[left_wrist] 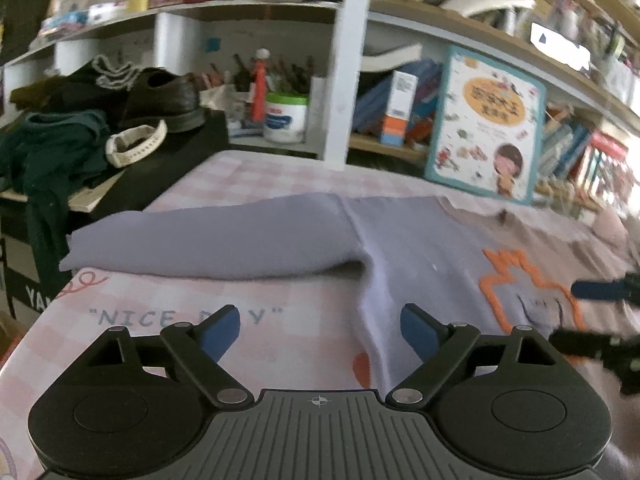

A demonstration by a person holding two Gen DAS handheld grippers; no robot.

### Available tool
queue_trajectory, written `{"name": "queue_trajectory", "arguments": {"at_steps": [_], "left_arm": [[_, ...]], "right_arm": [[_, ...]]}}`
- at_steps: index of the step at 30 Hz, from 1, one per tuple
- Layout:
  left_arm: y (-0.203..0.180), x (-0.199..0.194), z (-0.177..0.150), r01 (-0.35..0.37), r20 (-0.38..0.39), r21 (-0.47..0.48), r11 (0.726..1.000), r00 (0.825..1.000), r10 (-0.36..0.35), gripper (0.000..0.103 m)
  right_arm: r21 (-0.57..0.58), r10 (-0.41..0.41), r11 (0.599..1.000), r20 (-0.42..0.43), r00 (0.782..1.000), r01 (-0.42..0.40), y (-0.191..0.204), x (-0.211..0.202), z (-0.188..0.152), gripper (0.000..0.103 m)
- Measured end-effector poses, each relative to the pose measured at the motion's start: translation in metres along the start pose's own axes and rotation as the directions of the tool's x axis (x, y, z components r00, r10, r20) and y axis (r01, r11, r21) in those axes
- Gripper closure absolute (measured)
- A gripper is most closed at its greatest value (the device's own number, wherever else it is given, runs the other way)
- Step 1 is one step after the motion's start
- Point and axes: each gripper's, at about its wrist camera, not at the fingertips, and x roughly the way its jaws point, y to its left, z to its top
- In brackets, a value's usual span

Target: Fold clothes

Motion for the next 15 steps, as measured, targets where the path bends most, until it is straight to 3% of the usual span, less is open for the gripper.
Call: {"name": "queue_trajectory", "arguments": {"at_steps": [15], "left_arm": [[0.031,0.017,0.018,-0.167,0.026,-0.052,0.985,0.985,0.168,0.013]], "right_arm": [[-0.023,0.042,0.999,-0.006,0.999,-0.043,0.003,0.038,-0.001,0.014]]}}
